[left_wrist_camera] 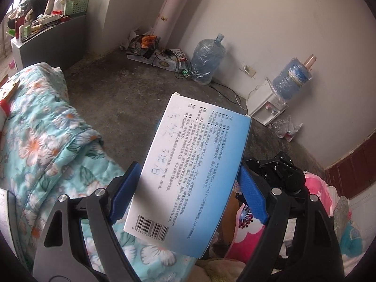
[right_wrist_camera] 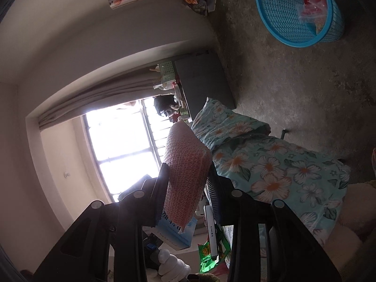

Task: Collect trash
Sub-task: 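Carry the medicine box and pink sponge in both grippers over the wastebasket, then open both grippers to drop the box and sponge into the wastebasket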

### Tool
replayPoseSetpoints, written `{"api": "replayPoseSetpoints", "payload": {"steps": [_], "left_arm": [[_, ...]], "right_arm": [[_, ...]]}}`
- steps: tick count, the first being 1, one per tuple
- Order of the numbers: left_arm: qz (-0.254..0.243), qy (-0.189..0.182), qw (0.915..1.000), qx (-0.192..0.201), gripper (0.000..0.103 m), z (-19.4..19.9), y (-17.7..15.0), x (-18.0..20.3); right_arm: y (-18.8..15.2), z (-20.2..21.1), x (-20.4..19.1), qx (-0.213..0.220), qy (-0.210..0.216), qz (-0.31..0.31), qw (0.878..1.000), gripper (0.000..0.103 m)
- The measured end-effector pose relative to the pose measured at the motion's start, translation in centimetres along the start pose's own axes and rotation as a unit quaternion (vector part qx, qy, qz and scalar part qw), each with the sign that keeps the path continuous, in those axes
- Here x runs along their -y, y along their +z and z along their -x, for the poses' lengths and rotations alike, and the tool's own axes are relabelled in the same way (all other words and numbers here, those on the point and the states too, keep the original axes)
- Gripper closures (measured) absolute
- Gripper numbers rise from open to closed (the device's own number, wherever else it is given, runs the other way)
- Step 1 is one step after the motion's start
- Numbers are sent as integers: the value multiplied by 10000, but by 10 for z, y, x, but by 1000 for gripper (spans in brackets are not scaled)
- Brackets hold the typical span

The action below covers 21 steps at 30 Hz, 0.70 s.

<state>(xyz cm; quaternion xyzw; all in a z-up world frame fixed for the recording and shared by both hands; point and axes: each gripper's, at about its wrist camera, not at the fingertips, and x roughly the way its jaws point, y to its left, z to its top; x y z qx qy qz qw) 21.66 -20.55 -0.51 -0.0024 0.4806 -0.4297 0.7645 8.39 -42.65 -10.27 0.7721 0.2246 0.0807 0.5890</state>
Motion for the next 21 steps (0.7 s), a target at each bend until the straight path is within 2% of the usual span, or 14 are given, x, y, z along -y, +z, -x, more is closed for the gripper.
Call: {"api": "replayPoseSetpoints", "payload": {"steps": [7,14,19,21], "left_arm": [[-244,-184,9987,-408,25,-66,25,34],[-457,-199,9947,-895,25,-146,48,56],[-726,-112,9893,-1260,25,-206,65,72],[-742,-90,9888,-1288,25,-227,73,75]], "right_arm": [[35,31,12,732,-272,-11,9969,70],[77,56,18,1578,-1028,200,9819,70],[118,55,25,1800,-1398,187,9735,70],[136,51,28,1792,-1450,184,9729,70]]}}
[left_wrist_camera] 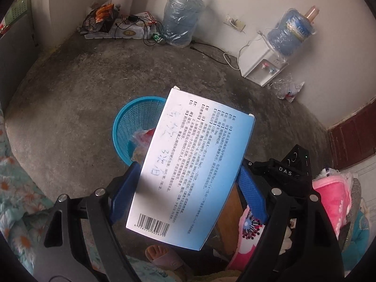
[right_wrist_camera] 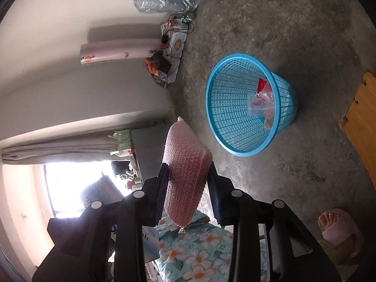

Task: Collect trash
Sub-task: 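Open both grippers to drop the box and sponge into the wastebasket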

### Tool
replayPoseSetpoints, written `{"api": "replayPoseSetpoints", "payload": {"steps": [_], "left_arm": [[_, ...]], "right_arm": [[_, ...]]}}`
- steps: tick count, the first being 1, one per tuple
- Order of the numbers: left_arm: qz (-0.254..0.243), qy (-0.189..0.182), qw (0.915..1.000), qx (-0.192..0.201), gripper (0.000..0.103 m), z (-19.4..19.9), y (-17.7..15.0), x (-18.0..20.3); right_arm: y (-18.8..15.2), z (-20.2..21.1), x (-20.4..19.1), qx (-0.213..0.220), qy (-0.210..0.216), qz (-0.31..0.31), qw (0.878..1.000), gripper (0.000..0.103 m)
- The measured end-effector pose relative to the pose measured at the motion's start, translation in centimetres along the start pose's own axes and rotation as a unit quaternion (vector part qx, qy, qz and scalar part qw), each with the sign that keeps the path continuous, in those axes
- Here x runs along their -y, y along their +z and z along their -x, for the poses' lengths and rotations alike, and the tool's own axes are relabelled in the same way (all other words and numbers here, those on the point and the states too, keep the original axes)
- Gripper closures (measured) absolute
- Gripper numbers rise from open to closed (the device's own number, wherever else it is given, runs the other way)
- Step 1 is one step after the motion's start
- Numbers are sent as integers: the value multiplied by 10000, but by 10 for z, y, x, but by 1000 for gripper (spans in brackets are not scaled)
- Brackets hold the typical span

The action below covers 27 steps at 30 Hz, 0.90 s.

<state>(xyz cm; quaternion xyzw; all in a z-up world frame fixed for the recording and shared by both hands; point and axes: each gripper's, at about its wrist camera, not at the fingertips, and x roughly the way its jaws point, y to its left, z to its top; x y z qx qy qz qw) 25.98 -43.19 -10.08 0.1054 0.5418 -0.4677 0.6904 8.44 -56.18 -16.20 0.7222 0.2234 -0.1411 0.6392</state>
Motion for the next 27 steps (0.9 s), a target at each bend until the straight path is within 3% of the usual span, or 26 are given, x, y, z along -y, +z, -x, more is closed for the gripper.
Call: {"api": "replayPoseSetpoints", "payload": {"steps": [4,6,7,9,12,20,27], "left_arm": [[75,136,9997,175,23,-34,30,-5],[126,270,9990,328,16,-52,45,-14],[156,378,9985,351,16,-62,50,-18],[284,583,9975,293,16,-78,56,-25],[533,560,9963,378,16,-80,54,-33],[413,290,9952,842,16,-33,32,-24],[426,13,9829,1790,16,65,-6,-20]], "right_arm": [[33,-30,6,43,-310,-33,9995,68],[50,-45,17,132,-576,-87,9982,46],[56,-52,22,159,-734,-26,9972,42],[63,-62,35,178,-1209,-50,9925,42],[58,-58,51,191,-1123,-229,9932,42],[39,-38,48,308,-1070,80,9937,42],[-10,-20,-28,408,-1065,1347,9843,42]]}}
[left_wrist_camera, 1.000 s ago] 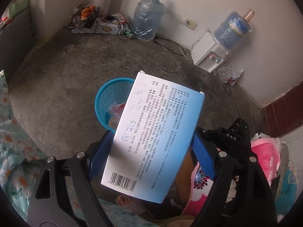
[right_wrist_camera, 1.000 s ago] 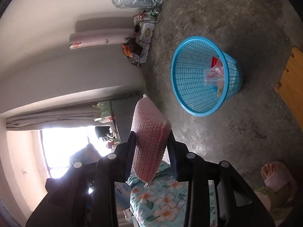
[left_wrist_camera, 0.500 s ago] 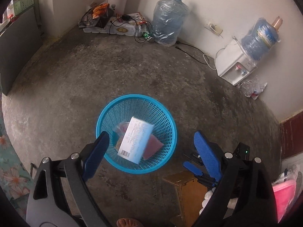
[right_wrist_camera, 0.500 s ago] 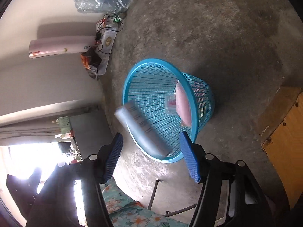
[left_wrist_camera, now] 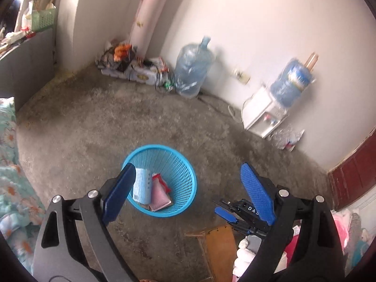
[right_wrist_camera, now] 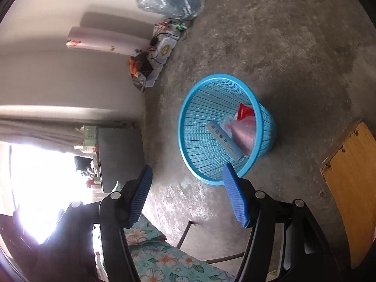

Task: Collect trash
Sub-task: 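Open both grippers to drop the box and sponge into the wastebasket, then move both tools back over the bed toward the CABLE box and bottle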

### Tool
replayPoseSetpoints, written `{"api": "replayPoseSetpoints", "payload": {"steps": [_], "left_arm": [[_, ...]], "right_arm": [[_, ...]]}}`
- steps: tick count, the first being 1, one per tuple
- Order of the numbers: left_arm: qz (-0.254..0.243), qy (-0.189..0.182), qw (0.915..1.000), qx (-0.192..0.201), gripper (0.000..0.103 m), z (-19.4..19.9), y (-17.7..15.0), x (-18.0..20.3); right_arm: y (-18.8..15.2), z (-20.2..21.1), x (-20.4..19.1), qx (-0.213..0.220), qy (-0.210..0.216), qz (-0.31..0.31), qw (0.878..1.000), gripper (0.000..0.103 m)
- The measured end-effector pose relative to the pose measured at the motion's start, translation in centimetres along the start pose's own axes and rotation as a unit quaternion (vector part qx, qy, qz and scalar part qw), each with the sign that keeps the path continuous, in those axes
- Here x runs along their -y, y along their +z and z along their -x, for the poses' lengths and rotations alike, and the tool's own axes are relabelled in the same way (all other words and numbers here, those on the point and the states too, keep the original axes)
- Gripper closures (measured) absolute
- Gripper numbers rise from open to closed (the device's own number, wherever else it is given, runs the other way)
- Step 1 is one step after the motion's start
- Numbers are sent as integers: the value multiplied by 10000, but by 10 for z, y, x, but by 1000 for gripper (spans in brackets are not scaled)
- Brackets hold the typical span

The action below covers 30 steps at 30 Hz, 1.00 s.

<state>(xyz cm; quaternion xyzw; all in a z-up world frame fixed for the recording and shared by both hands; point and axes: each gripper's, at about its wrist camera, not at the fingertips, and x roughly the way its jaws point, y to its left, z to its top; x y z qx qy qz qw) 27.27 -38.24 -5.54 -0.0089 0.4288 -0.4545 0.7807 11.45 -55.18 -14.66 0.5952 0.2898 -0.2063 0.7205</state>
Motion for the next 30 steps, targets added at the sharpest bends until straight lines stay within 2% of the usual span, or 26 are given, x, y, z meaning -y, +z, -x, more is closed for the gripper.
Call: {"api": "replayPoseSetpoints", "payload": {"steps": [2,4,7,10,13,15,16,18,22,27,30], "left_arm": [[-9,-14,9997,258,16,34,-8,-1],[-59,-13,9988,492,16,70,-17,-2],[-83,90,9957,919,16,126,-33,-8],[-88,221,9916,1275,16,179,-55,-16],[-69,392,9880,1491,16,230,-78,-28],[12,639,9850,1604,16,262,-96,-37],[41,787,9825,1688,16,280,-104,-41],[141,1112,9748,1930,16,315,-123,-49],[488,1703,9577,2267,16,384,-168,-68],[872,2190,9434,2335,16,437,-221,-90],[1061,2327,9381,2335,16,458,-249,-102]], "right_arm": [[-13,13,-30,63,13,486,9988,41],[-30,28,-60,154,7,984,9950,36],[-61,48,-104,289,-79,1786,9835,31],[-98,64,-142,322,-24,2563,9661,20],[-135,77,-173,311,16,3379,9407,15],[-156,86,-185,304,65,3756,9263,12],[-166,90,-189,257,119,3896,9205,12],[-179,93,-196,72,260,3988,9166,12],[-204,89,-212,-593,794,4053,9088,12],[-250,83,-226,-1233,1078,4216,8918,12],[-272,83,-232,-1548,1191,4270,8829,12]]}}
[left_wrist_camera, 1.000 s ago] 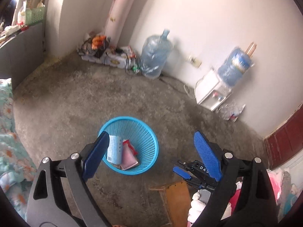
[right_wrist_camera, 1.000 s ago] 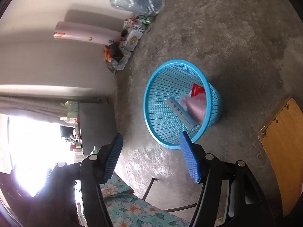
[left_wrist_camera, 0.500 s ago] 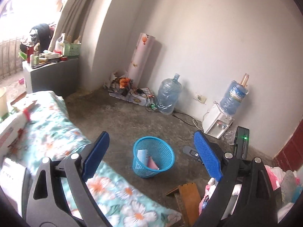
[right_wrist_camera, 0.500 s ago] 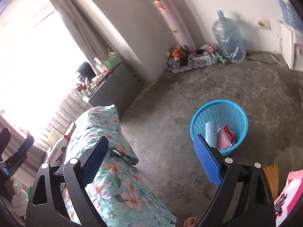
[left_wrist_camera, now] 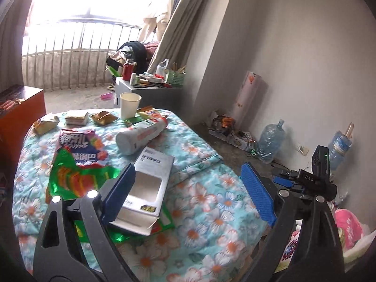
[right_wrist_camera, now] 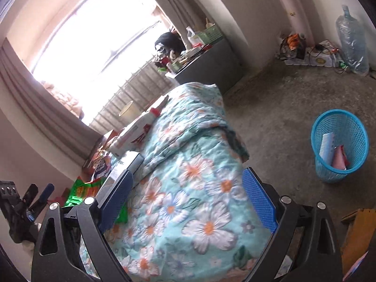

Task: Collect trash
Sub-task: 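Move both tools back over the bed toward the CABLE box and bottle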

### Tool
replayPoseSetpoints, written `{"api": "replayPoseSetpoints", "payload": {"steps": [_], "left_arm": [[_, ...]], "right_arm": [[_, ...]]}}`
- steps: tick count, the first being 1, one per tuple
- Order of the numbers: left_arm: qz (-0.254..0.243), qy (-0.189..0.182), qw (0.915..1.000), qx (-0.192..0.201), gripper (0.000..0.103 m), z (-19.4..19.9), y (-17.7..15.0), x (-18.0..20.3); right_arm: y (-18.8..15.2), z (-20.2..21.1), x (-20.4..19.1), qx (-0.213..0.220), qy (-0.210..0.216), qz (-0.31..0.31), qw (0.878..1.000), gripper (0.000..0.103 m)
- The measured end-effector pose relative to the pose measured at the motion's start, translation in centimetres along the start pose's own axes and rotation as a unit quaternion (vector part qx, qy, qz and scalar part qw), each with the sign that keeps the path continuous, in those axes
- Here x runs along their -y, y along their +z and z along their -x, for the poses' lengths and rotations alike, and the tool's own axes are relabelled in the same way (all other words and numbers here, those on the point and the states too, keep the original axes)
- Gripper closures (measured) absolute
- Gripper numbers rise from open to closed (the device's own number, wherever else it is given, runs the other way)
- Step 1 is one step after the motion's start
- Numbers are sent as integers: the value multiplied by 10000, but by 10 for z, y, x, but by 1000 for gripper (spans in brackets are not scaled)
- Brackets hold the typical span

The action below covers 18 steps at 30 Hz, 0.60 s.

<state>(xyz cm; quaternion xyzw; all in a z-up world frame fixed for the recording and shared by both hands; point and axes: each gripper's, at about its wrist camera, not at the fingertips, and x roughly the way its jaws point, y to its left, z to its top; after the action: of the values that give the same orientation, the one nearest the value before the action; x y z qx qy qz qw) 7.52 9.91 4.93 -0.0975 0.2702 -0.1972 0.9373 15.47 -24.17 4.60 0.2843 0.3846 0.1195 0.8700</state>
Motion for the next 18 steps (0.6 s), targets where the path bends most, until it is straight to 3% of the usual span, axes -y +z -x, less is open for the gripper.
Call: {"api": "replayPoseSetpoints", "payload": {"steps": [11,18], "left_arm": [[354,42,9992,172,16,28,-17,-38],[501,-62,9986,149,16,34,-30,-51]], "right_arm": [[-8,-19,-30,-521,713,-279,9957,12],[-16,-61,-53,-1085,1483,-740,9802,12]]}}
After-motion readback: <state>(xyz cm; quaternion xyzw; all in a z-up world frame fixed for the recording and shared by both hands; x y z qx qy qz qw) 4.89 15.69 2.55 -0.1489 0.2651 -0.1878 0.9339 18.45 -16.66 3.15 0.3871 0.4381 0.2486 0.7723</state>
